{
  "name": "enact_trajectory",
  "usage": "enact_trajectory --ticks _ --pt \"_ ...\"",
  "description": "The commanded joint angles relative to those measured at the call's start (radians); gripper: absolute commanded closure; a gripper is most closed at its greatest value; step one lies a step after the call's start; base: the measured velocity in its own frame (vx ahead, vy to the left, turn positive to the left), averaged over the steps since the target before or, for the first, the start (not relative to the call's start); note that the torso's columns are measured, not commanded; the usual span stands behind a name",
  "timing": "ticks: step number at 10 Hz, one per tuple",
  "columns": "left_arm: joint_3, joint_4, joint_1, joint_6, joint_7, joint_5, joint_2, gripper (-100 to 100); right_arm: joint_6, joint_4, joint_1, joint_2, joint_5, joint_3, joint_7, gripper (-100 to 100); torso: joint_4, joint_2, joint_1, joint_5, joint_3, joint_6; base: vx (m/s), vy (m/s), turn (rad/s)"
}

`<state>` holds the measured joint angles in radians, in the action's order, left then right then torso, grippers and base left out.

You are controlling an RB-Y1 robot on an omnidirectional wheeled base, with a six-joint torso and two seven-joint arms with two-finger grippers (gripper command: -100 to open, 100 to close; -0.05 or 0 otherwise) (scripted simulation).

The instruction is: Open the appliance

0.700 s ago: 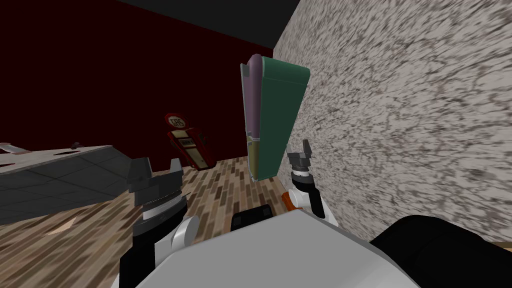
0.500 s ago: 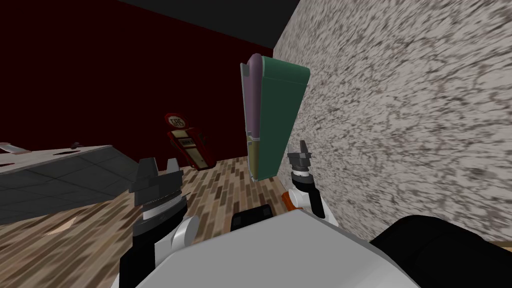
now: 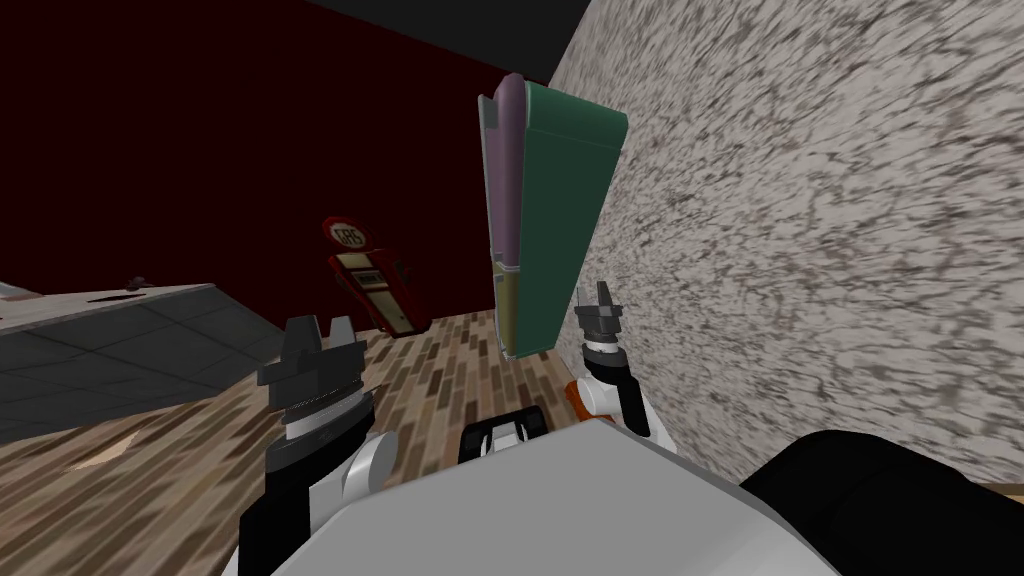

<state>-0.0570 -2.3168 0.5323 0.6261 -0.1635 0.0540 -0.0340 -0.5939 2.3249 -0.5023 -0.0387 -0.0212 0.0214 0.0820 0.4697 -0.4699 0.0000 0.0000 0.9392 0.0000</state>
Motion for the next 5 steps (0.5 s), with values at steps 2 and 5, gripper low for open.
enact_trajectory --ticks 2,5 --pt "0.000 0.000 0.000 0.000 0.000 0.000 0.000 0 0.000 0.000 0.000 0.000 0.000 0.000 0.000 0 0.148 -0.148 0.000 0.000 0.295 0.000 0.000 0.000 0.000" --pt "0.000 0.000 0.000 0.000 0.000 0.000 0.000 0 0.008 -0.021 0.020 -0.065 0.049 0.005 -0.051 -100 0.264 -0.263 0.002 0.000 0.532 0.000 0.034 0.032 -0.028"
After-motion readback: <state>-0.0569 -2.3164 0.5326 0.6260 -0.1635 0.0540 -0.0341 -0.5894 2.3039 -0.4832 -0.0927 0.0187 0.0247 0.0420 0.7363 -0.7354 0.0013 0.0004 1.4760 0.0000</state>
